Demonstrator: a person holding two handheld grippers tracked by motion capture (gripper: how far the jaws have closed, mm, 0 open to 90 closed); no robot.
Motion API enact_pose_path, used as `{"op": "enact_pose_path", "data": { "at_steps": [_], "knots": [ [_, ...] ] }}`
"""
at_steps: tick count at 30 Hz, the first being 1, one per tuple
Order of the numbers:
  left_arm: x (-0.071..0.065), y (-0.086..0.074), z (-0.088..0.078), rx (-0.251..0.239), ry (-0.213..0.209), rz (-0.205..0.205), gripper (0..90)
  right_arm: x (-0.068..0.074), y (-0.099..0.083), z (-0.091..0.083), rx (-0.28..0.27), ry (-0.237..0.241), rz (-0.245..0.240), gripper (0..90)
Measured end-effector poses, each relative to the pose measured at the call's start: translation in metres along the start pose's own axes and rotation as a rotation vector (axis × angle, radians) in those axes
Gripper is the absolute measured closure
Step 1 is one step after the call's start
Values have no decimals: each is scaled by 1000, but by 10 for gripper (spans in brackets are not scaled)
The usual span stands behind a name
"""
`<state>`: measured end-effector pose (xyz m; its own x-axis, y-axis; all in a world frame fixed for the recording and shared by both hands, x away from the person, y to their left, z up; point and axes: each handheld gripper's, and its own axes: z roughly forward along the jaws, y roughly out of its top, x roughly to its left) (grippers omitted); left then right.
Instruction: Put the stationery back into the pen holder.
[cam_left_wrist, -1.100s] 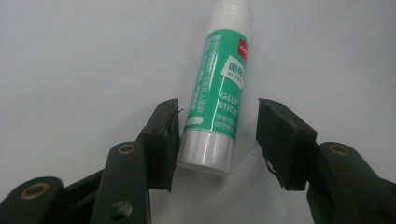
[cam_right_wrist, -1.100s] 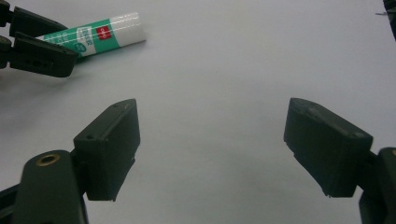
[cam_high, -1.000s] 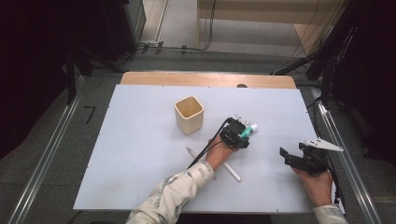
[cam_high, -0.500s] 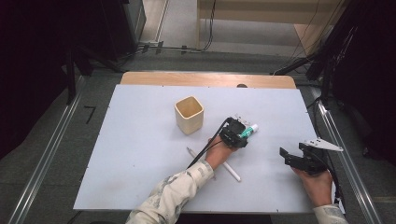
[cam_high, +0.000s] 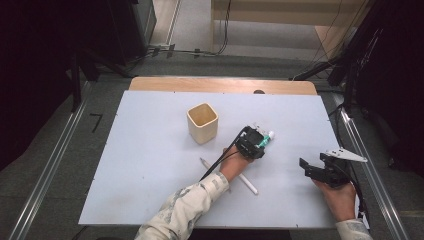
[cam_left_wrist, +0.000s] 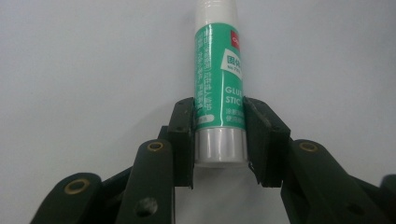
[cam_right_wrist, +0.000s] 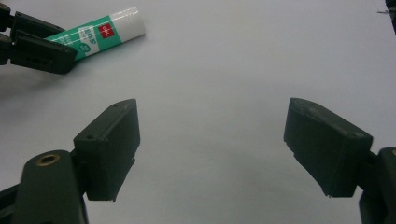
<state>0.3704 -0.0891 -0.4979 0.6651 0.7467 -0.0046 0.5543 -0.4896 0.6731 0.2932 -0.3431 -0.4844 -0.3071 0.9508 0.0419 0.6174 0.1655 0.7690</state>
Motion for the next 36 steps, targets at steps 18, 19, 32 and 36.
{"op": "enact_pose_path", "data": {
  "at_steps": [18,19,32,36],
  "knots": [
    [-2,0,-4,-8,-24,-2,669,-1,0,0,0,4,3,170],
    [-3,0,-5,-9,-25,-2,670,-1,0,0,-1,3,3,171],
    [-3,3,-27,-64,-47,-10,670,-1,0,0,1,2,4,170],
    [1,0,-36,-86,-48,-15,669,0,0,0,1,3,3,171]
  ]
}}
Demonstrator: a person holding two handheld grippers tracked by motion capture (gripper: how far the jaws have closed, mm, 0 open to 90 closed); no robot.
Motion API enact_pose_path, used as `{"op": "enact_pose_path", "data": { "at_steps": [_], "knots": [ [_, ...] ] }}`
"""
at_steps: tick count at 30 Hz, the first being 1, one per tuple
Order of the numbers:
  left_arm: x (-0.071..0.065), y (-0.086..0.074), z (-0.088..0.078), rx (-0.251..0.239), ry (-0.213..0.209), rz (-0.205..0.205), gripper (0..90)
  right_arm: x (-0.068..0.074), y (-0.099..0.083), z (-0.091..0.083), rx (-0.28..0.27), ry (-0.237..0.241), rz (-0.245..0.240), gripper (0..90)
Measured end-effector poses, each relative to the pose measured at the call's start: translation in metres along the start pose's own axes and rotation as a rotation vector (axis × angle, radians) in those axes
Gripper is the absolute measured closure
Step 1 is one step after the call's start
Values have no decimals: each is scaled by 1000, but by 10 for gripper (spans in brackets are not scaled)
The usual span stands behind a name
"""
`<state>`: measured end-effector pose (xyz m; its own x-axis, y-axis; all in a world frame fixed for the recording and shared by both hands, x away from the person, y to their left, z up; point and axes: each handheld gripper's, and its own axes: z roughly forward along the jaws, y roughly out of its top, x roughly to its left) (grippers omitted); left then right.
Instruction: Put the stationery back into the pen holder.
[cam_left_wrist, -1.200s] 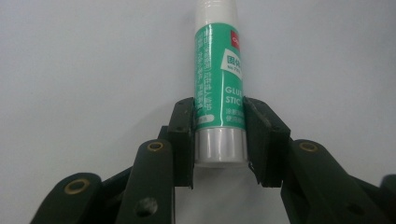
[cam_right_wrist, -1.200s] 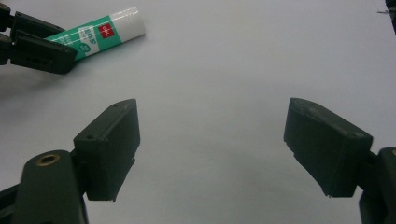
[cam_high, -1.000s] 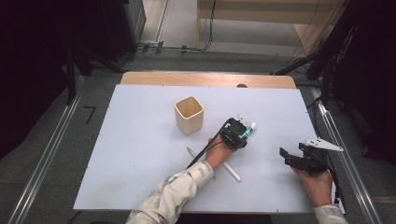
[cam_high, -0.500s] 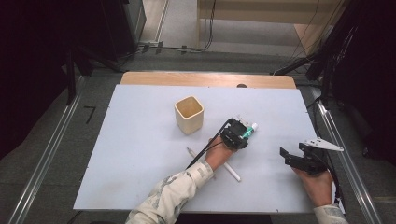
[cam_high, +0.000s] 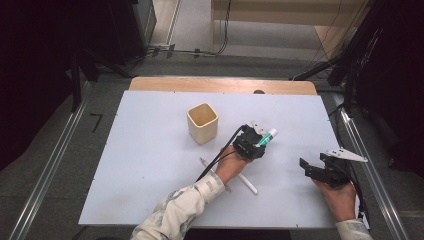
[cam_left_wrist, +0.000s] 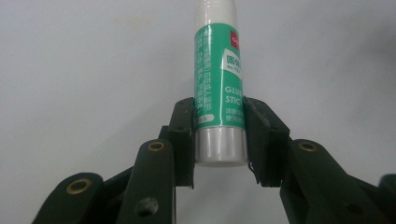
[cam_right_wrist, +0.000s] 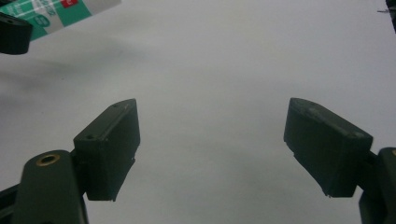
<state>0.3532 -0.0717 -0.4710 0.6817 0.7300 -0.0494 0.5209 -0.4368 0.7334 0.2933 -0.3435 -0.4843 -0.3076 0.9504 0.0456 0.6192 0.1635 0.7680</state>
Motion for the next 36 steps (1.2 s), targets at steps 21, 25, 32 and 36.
{"op": "enact_pose_path", "data": {
  "at_steps": [21,25,32,36],
  "knots": [
    [22,-8,-42,-70,12,-52,669,1,0,0,4,-1,-1,171],
    [24,-8,-47,-79,20,-65,669,0,0,1,5,0,-3,170],
    [28,-9,-57,-104,30,-76,669,0,0,1,6,0,-4,170],
    [35,-11,-62,-113,43,-90,669,1,0,1,5,0,-4,170]
  ]
}}
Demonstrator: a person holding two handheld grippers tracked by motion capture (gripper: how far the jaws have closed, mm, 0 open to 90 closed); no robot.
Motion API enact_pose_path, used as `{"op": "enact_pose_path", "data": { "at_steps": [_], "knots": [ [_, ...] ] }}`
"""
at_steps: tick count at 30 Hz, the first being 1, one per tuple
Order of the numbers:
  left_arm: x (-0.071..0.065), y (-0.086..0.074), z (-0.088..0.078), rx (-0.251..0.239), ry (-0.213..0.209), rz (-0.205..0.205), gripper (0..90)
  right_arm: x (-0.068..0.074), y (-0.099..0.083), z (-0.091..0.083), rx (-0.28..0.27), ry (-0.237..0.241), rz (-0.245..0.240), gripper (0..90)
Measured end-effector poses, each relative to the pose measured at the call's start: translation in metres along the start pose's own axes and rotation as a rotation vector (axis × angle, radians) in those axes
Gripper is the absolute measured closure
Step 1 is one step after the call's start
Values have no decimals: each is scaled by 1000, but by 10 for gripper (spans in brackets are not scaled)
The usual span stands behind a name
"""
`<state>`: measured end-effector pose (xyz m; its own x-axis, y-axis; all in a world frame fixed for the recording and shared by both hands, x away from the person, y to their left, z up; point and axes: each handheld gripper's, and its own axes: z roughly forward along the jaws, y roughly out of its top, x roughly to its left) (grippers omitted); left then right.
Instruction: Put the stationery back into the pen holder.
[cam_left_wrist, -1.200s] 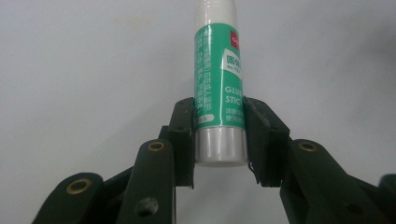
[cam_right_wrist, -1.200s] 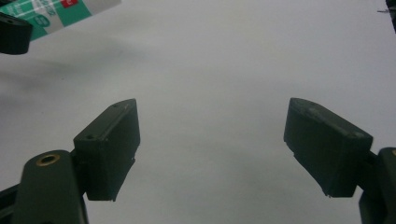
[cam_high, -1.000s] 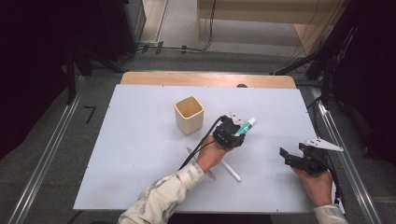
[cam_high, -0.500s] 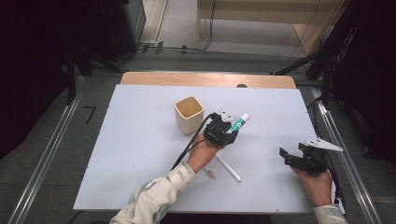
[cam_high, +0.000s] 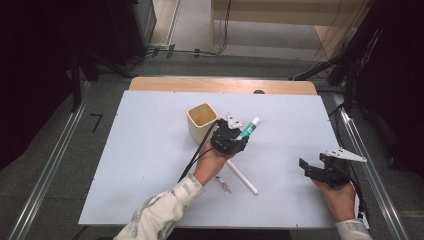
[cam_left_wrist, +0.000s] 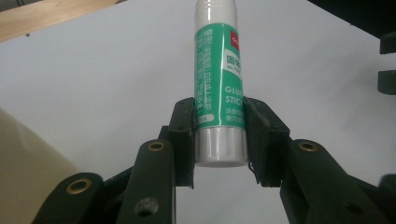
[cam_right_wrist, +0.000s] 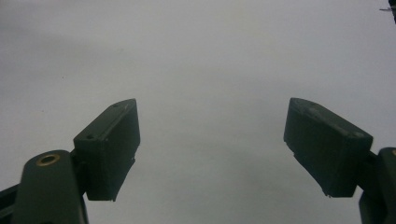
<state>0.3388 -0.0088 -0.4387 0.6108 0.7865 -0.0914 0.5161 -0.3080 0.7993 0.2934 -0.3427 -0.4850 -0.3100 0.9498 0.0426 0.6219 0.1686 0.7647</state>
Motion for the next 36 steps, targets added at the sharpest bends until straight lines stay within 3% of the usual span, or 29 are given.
{"op": "enact_pose_path", "data": {
  "at_steps": [23,36],
  "knots": [
    [18,-4,-23,-80,38,-49,669,1,0,1,4,-4,1,171],
    [38,-4,-36,-106,78,-99,669,1,0,2,6,-3,-2,170]
  ]
}}
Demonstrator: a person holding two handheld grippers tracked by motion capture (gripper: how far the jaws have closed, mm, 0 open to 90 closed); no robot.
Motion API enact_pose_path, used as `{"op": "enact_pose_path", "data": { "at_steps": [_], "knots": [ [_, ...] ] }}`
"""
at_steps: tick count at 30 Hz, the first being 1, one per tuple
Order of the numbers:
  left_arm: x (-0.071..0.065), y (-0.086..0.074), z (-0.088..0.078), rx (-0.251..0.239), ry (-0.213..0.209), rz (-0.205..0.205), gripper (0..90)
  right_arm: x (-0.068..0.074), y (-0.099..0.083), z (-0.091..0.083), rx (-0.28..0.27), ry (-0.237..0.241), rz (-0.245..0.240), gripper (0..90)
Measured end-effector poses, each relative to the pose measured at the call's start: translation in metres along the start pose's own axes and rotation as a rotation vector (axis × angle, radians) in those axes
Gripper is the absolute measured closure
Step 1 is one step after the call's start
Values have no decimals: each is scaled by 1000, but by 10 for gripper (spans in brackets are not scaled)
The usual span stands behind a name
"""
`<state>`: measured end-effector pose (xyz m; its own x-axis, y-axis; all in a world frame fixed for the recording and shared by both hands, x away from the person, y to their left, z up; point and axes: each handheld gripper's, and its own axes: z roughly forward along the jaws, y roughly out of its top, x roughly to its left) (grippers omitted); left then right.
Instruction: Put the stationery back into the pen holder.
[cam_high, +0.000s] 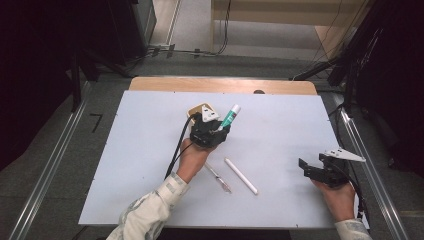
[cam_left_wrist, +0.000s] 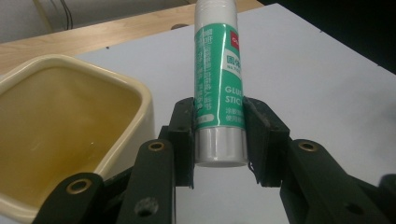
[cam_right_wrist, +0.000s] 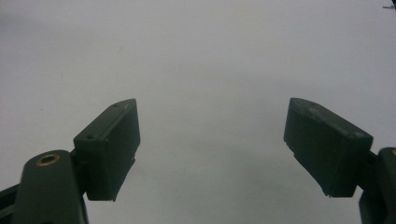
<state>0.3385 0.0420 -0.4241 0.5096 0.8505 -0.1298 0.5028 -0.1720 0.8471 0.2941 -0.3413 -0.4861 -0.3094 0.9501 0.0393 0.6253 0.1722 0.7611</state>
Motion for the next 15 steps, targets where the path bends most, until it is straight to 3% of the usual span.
{"op": "enact_pose_path", "data": {
  "at_steps": [15],
  "knots": [
    [18,4,-11,-25,23,-40,669,0,0,0,3,1,1,170]
  ]
}}
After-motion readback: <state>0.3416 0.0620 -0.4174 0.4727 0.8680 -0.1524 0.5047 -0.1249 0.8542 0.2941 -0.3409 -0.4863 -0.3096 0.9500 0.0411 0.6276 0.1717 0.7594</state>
